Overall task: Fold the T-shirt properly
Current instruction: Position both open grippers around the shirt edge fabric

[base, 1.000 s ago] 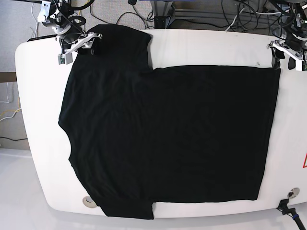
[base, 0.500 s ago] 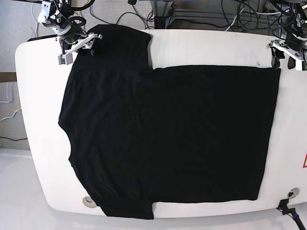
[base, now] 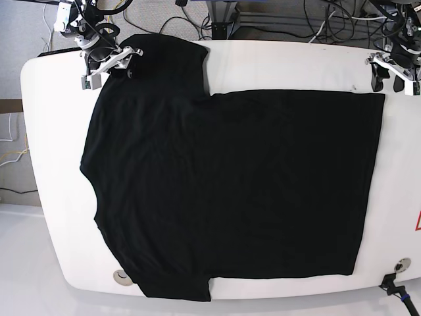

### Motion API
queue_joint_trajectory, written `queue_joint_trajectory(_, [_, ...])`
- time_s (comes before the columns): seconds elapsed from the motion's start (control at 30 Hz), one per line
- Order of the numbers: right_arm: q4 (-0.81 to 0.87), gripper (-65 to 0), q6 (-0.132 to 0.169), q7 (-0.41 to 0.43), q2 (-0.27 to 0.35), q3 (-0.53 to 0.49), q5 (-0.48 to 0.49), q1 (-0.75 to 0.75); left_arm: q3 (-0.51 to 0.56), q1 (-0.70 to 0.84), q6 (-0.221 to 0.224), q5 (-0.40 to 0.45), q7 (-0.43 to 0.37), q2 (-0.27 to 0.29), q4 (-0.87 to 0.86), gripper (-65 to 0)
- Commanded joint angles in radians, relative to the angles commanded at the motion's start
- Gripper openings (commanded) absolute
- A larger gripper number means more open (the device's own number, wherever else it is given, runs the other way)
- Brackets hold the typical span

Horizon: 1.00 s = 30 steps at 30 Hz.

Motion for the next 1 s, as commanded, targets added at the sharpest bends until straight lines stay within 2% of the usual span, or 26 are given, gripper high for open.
queue_joint_trajectory(0.77, [0.013, -31.8, -0.001, -0.016, 0.008, -0.003, -0.026, -0.011, 0.003, -0.026, -0.034, -0.010, 0.026, 0.005, -0.017, -29.8])
queue_joint_trajectory(0.8, [0.002, -32.0, -0.001, -0.031, 0.002, -0.004, -0.023, -0.011, -0.007, -0.032, -0.038, -0.010, 0.035, 0.002, -0.021, -27.9])
queue_joint_trajectory(1.0, [-0.001, -39.0, -0.002, -0.034, 0.003, -0.008, -0.026, -0.012, -0.007, -0.074, -0.041, -0.017, 0.034, -0.005, -0.095, -28.0])
